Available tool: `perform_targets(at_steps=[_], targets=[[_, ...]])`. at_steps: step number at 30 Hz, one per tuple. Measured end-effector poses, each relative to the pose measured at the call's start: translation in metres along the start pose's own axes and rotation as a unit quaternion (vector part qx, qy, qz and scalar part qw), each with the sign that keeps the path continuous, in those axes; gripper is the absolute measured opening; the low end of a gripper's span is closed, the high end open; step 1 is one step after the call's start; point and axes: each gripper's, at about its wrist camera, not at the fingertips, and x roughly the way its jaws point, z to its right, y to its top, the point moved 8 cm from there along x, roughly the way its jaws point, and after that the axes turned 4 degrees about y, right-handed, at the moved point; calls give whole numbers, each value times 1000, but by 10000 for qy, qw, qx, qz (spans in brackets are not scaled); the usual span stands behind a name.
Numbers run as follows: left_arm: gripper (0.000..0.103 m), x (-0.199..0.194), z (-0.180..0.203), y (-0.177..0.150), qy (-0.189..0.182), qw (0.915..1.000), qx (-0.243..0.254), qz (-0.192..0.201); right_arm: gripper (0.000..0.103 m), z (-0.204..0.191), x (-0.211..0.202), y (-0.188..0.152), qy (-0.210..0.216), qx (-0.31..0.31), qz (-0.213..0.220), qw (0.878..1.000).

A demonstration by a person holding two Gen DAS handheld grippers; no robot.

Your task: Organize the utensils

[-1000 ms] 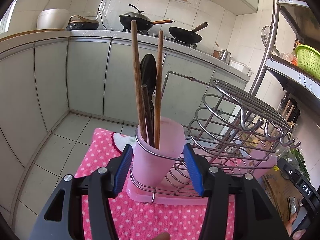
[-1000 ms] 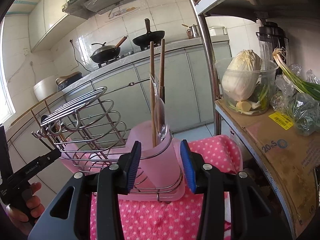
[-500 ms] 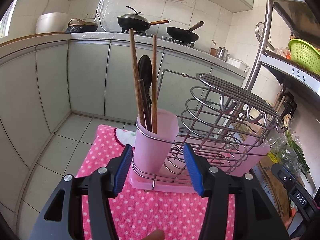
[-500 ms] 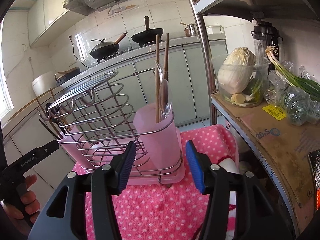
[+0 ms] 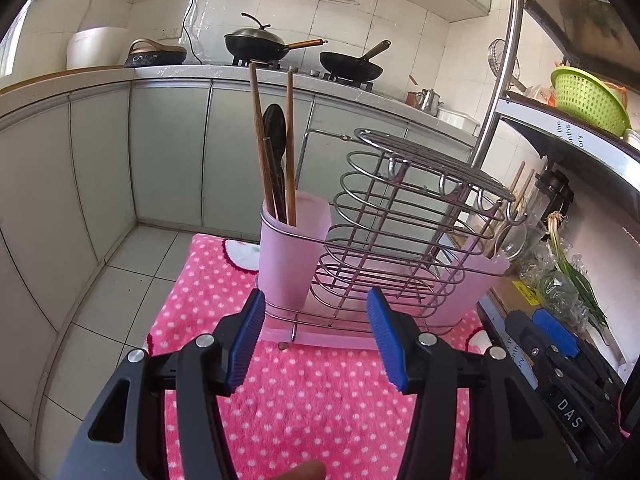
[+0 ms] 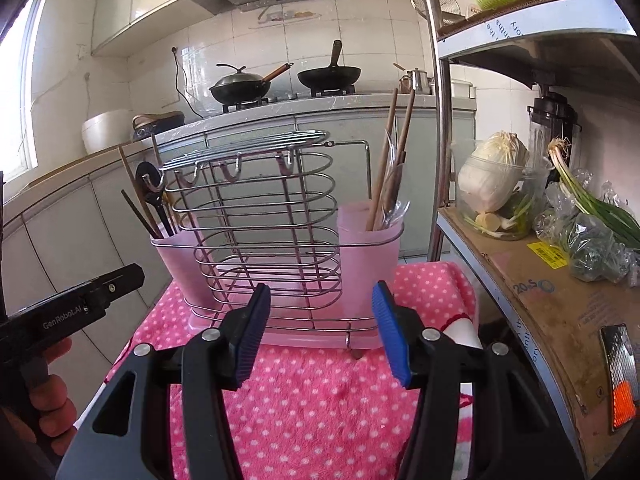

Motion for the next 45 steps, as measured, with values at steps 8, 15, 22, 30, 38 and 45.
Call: perform_targets(at_steps=[8, 15, 22, 30, 38, 45], targets=[[52, -21, 13, 0, 57, 9995, 245, 191, 56, -5, -7, -1, -84, -8, 18, 10000], [52, -33, 22, -2, 55, 9988, 388, 286, 56, -8, -17, 0, -116, -36, 97, 9999], [52, -43, 29, -2, 36, 9981, 484, 377, 57, -9, -24, 3, -106, -48, 156, 9998], [52, -47, 33, -1, 28, 9975, 540, 445, 57, -12, -25, 3, -80, -81, 146, 9998], [52, -51, 33, 0, 27, 9975, 522, 478, 57, -13, -27, 4, -72, -81, 156, 9998], [52, -52, 36, 1, 11, 9971, 576, 498, 57, -13, -27, 5, -38, -70, 143, 9999]])
